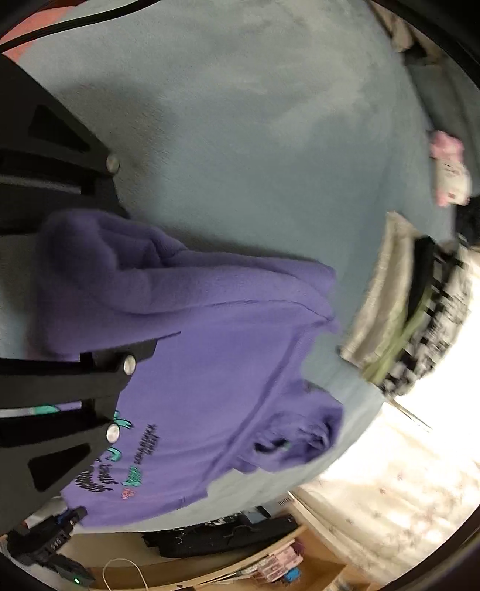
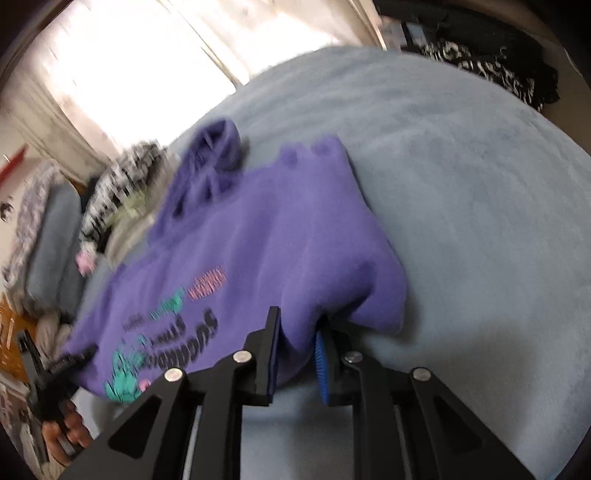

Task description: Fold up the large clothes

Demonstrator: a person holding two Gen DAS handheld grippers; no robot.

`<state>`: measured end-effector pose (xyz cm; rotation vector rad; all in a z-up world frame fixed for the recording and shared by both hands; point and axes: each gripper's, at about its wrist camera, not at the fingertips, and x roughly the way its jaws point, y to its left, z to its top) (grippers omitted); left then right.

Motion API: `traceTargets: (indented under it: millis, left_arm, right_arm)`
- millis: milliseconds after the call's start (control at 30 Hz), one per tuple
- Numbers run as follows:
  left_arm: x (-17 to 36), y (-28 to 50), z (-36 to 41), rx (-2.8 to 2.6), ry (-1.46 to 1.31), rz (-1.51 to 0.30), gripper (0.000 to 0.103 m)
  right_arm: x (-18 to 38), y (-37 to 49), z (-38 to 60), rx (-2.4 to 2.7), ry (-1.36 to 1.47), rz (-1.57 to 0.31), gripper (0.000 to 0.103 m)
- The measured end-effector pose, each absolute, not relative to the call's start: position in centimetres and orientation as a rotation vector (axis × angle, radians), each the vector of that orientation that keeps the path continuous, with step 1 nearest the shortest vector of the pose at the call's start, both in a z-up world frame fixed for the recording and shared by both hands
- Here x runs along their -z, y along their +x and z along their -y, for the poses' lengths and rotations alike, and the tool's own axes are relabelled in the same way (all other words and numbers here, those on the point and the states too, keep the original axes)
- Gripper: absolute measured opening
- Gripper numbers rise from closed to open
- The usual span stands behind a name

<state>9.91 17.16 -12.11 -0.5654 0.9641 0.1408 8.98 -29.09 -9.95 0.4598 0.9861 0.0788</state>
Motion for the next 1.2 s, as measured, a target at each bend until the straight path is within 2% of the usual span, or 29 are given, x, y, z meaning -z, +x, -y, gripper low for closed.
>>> traceTargets:
  millis: [100,167,233,433,633,967,1200]
  left_arm:
    - [11.4,9.6,-18.0,-0.145,-0.55,-0.981,0.045]
    - [10.0,8.8,-18.7,-0.218,-0.494,-0.94,0.064]
    - [8.7,8.1,-19.5,-0.247,-0.469,-0.883,0.068]
    - [4.4,11.8,-19.6,-0.228,-0.356,-0.8,0.068]
    - [3.0,20.2,-15.1,-0.055,-0.202,-0.816,0.068]
    - [9.1,40.2,-9.1,0.103,-0.126,-1.019,0.068]
    - [13.6,48.1,-7.0,0.056,-0.106,-1.109,0.068]
  right_arm:
    - [9.5,8.3,30.3,-0.042,0.482,-1.018,0.024]
    - [8.4,7.6,31.2,0.014,0.457,-0.996,0.028]
    - [6.9,7.0,32.5,0.074,0.449,-0.954,0.035]
    - [3.8,9.5,32.9,0.043,0.428,-0.877,0.035]
    - [2.1,16.7,28.9,-0.098,0.363,-0.851,0.035]
    - [4.3,33.3,22.8,-0.22,0.352,-0.963,0.035]
    - [8.0,43.1,20.9,-0.227,0.409,-1.035,0.035]
